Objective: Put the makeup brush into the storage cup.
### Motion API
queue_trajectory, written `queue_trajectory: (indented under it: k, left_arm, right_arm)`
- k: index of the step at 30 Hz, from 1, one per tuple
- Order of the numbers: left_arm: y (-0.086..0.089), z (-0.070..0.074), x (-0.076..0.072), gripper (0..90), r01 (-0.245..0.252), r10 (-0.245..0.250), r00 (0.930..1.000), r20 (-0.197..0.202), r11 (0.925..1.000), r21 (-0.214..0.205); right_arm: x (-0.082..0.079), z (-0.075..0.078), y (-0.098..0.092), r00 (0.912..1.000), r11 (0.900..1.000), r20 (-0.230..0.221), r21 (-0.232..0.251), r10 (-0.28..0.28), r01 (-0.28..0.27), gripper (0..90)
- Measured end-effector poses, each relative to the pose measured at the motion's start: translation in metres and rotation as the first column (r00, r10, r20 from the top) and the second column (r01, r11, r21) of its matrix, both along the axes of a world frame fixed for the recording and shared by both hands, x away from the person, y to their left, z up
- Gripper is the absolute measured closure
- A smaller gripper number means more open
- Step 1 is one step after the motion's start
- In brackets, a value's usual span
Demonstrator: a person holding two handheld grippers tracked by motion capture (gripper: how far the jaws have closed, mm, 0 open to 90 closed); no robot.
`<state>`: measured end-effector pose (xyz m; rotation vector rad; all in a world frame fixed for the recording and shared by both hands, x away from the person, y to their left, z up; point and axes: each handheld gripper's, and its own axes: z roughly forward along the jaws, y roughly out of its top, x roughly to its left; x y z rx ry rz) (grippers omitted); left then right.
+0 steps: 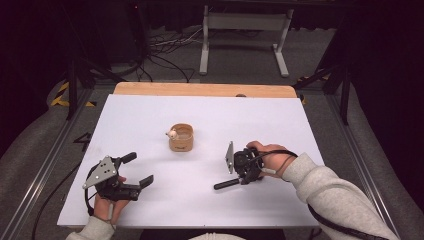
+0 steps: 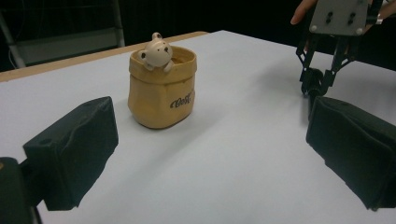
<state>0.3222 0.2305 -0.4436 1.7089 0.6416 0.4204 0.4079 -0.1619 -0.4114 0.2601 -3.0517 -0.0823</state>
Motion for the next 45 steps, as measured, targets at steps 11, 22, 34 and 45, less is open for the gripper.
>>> queue_trajectory:
  k: [11,22,34,45]
  left_arm:
    - [0.0,0.001,0.0,2.8,0.004,-0.004,1.0,0.0,1.0,0.008]
    - [-0.01,0.005,0.003,2.1,0.06,-0.06,0.9982,0.0,0.9979,0.025]
    - [-0.023,0.018,0.014,2.2,0.147,-0.147,0.989,-0.017,0.989,0.013]
    - [-0.042,0.03,0.029,1.3,0.236,-0.235,0.9713,-0.037,0.9712,0.031]
  right_arm:
    - [0.008,0.015,-0.002,0.992,0.9929,-0.087,0.068,-0.091,0.097,71.0]
    - [0.012,0.025,-0.006,0.9778,0.9801,-0.124,0.085,-0.168,0.18,70.9]
    - [0.012,0.038,-0.008,0.9611,0.9643,-0.149,0.093,-0.232,0.248,70.8]
    - [0.007,0.056,-0.007,0.9323,0.9315,-0.136,0.101,-0.335,0.349,70.9]
